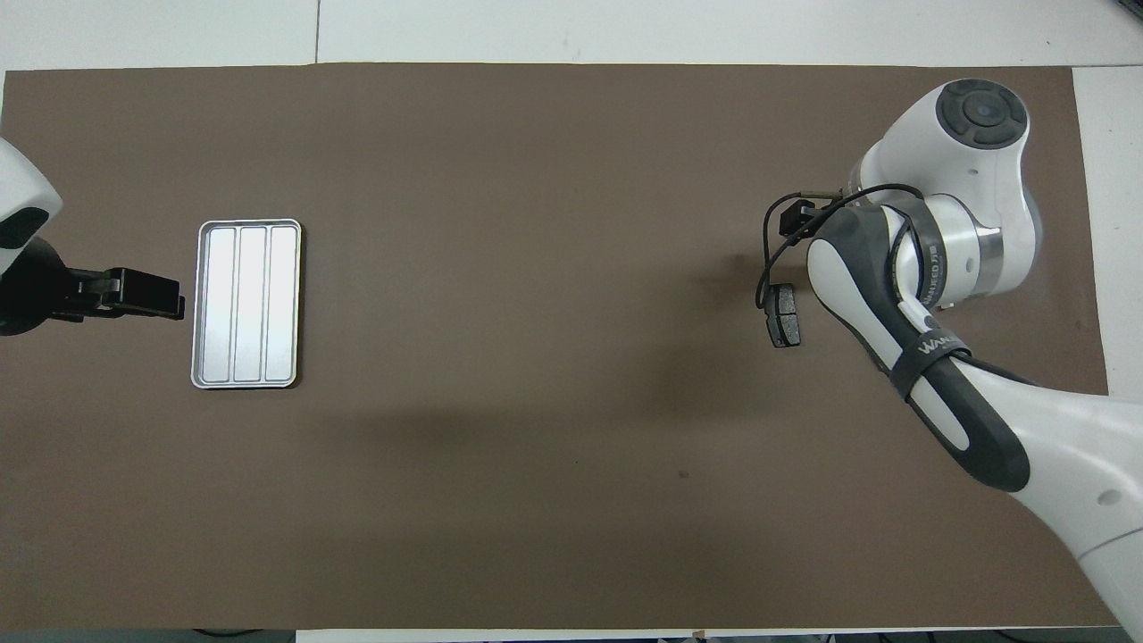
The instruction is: Pick bearing gear from pile to tray
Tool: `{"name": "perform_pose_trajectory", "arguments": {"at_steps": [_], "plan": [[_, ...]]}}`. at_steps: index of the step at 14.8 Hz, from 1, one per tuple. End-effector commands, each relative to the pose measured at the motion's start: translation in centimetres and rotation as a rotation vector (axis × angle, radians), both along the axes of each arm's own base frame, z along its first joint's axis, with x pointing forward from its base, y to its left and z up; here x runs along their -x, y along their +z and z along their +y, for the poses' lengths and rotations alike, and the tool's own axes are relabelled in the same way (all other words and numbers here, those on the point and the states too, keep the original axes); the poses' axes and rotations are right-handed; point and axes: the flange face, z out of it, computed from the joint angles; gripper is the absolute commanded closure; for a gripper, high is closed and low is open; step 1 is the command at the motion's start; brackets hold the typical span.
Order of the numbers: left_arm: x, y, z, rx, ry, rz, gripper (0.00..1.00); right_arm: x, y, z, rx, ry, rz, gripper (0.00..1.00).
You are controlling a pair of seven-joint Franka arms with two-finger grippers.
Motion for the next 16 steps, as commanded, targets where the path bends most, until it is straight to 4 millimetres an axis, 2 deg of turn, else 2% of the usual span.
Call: {"name": "perform_pose_trajectory", "arguments": {"at_steps": [1, 4, 6, 8, 11, 16], "plan": [[0.1, 0.1, 0.4, 0.003, -0.001, -0.047, 0.00, -2.3, -2.3, 2.4, 0.024, -0.062, 0.014, 0.00], [0.4, -0.3, -0.8, 0.003, -0.023, -0.052, 0.00, -2.4, -4.5, 2.5, 0.061, -0.048, 0.018, 0.00], [0.7, -0.3, -2.5, 0.004, -0.054, -0.050, 0.00, -2.7, -4.5, 1.8, 0.066, -0.050, 0.002, 0.00], [0.8, -0.4, -2.7, 0.003, -0.062, -0.041, 0.00, -2.8, -4.4, 1.6, 0.065, -0.052, -0.006, 0.00], [1.3, -0.9, -3.4, 0.003, -0.068, -0.039, 0.00, -3.3, -4.1, 1.5, 0.050, -0.057, -0.048, 0.09], [1.2, -1.0, -3.5, 0.003, -0.075, -0.045, 0.00, -3.5, -4.6, -0.2, 0.034, -0.109, -0.068, 0.09]]}}
